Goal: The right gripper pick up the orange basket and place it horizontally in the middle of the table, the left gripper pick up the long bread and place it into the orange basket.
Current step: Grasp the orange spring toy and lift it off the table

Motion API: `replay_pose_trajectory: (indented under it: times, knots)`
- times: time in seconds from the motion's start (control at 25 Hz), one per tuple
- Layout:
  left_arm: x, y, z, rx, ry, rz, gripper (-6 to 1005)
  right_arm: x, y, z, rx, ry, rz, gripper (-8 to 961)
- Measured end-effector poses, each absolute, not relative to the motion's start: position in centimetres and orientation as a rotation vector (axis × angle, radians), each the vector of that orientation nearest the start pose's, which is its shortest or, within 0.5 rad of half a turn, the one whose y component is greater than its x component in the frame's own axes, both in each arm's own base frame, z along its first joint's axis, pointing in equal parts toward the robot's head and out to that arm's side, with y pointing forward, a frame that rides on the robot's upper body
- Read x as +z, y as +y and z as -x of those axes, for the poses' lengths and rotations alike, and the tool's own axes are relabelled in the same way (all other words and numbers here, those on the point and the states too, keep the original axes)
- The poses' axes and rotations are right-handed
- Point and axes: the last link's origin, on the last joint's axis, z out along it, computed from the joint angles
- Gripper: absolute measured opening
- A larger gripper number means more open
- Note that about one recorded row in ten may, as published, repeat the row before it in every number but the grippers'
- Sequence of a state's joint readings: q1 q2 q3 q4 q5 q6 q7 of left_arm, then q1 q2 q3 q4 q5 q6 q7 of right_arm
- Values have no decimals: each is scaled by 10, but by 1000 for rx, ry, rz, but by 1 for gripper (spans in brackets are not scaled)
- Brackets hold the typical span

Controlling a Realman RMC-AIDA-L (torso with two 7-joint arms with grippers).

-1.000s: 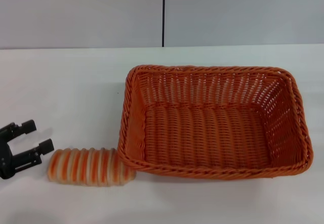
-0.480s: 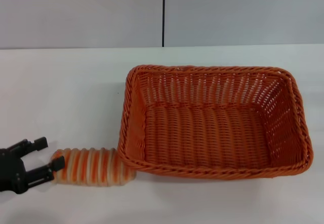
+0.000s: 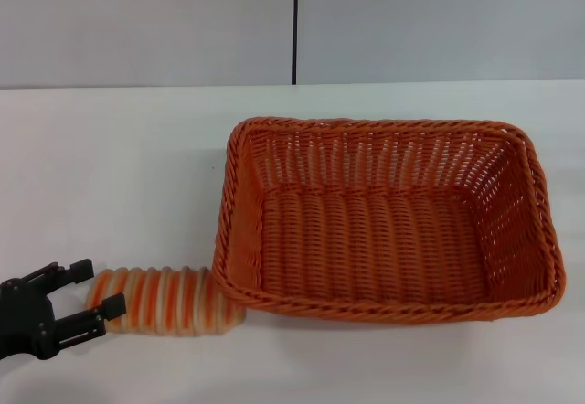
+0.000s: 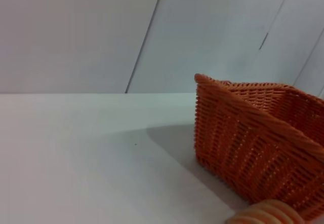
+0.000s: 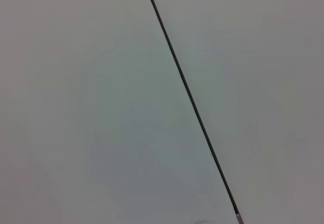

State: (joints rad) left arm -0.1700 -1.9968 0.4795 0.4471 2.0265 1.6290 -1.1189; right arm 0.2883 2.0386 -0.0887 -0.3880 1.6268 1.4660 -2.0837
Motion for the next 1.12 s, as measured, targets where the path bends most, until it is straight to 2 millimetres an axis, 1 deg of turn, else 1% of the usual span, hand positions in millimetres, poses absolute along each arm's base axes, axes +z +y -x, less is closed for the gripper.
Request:
replay_pose_trajectory:
  times: [1.12]
  knots:
    - [12, 197, 383, -691, -947, 2422, 680, 102, 268, -389, 1039, 772, 1516, 369]
